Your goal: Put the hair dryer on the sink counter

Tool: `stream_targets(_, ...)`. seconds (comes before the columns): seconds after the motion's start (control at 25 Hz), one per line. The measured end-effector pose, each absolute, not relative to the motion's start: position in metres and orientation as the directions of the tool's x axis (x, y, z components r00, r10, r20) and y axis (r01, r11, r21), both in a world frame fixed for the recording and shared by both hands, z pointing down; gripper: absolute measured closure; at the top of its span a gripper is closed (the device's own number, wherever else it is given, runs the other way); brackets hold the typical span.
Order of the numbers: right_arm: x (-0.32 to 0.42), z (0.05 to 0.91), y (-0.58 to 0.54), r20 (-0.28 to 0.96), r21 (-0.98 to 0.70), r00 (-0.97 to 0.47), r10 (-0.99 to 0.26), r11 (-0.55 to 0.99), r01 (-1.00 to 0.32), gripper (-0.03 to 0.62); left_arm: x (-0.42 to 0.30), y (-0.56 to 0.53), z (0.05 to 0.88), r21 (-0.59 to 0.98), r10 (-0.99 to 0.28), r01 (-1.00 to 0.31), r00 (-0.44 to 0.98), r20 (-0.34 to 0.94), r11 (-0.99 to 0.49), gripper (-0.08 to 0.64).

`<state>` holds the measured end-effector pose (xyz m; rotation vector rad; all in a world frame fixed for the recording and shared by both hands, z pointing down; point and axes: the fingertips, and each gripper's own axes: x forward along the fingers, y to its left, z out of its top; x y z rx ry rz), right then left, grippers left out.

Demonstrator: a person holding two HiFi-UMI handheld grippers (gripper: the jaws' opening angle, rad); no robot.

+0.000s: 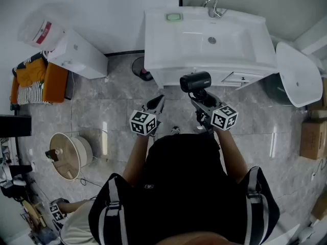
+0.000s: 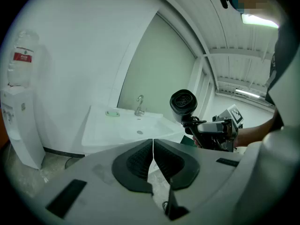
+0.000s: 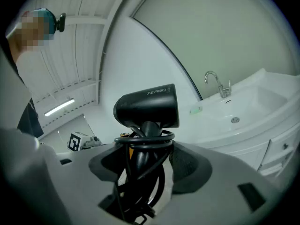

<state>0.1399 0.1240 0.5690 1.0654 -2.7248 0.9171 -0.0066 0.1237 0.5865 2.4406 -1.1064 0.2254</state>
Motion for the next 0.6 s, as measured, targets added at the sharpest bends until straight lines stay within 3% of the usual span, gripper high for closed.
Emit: stream_targets(0.6,0.130,0.568,0.134,0.265,-0.498,-0.744,-0.613,0.574,-0.650,0.267,-0.011,0.129,0.587,0.323,-0.650,-0.727,0.686,0.326,-0.606,0.543)
